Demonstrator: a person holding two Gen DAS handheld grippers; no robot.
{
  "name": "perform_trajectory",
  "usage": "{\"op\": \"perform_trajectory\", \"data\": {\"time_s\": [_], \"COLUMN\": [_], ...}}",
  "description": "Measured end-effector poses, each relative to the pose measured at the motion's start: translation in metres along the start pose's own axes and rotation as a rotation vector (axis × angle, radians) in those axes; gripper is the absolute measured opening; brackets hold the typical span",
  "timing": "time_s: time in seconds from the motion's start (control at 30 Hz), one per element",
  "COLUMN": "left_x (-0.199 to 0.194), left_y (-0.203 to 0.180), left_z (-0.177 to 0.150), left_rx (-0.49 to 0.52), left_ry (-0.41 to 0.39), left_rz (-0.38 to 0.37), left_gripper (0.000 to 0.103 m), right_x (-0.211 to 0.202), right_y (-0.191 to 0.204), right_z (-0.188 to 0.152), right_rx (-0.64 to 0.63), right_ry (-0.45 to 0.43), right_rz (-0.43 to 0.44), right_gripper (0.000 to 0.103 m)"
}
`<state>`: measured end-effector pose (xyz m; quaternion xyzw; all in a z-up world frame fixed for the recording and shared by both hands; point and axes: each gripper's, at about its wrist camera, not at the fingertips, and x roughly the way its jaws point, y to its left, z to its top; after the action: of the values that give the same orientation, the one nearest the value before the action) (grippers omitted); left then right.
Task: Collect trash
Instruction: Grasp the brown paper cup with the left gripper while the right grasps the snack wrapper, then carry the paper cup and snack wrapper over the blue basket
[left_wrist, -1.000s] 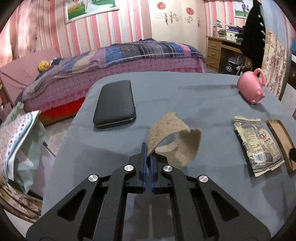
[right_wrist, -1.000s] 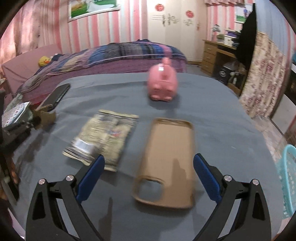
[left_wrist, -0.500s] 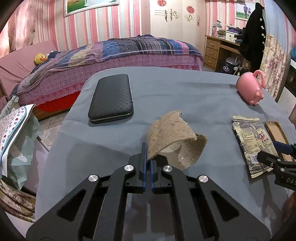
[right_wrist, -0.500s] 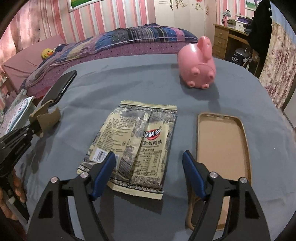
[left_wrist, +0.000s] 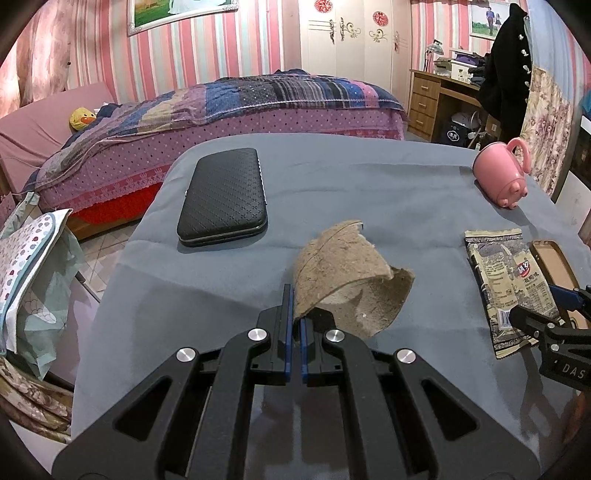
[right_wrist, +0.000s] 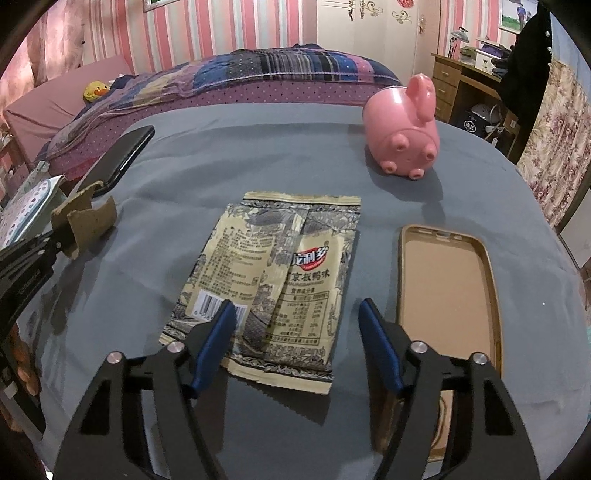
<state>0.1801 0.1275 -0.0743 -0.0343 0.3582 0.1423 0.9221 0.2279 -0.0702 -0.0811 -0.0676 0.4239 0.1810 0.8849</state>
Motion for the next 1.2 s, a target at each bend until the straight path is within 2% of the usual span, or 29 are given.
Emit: {"op": "perform_trajectory", "data": {"time_s": [0.03, 0.1, 0.27, 0.37, 0.6, 0.63, 0.67, 0.97, 1.07, 1.2], "left_x": [0.0, -0.001, -0.001, -0.002, -0.002, -0.002, -0.002, -0.002, -0.011, -0.027], "left_y": [0.0, -0.001, -0.004, -0.005, -0.009, -0.009, -0.009, -0.015, -0.017, -0.024], "left_z": [0.0, 0.0, 0.0, 0.0, 0.0, 0.0, 0.0, 0.0, -0.001, -0.006], "left_rx": [0.002, 0.007, 0.01, 0.015, 0.03, 0.031, 0.032, 0.059, 0.074, 0.078], "left_ry": [0.0, 0.0, -0.002, -0.003, -0.002, -0.003, -0.004, -0.007, -0.028, -0.04], "left_rz": [0.002, 0.007, 0.017, 0.023, 0.039, 0.041, 0.043, 0.08, 0.095, 0.075], "left_gripper": [0.001, 0.001, 0.001, 0.001, 0.001, 0.001, 0.001, 0.001, 0.001, 0.001], "right_x": [0.0, -0.002, -0.007, -0.016, -0.036, -0.039, -0.042, -0.065, -0.073, -0.085], "right_y": [0.001, 0.003, 0.014, 0.013, 0.009, 0.008, 0.006, -0.022, -0.028, -0.047], "right_z": [0.0, -0.001, -0.005, -0.008, -0.019, -0.021, -0.023, -0.037, -0.041, -0.045], "right_rx": [-0.002, -0.011, -0.056, -0.053, -0.017, -0.012, -0.005, 0.054, 0.046, 0.065], "right_ry": [-0.002, -0.01, -0.034, -0.066, -0.13, -0.136, -0.142, -0.163, -0.17, -0.185], "right_rz": [0.002, 0.006, -0.024, -0.009, 0.036, 0.041, 0.047, 0.08, 0.068, 0.056], "right_gripper": [0.059, 0.047, 0.036, 0.024, 0.016, 0.008, 0.005, 0.006, 0.006, 0.006]}}
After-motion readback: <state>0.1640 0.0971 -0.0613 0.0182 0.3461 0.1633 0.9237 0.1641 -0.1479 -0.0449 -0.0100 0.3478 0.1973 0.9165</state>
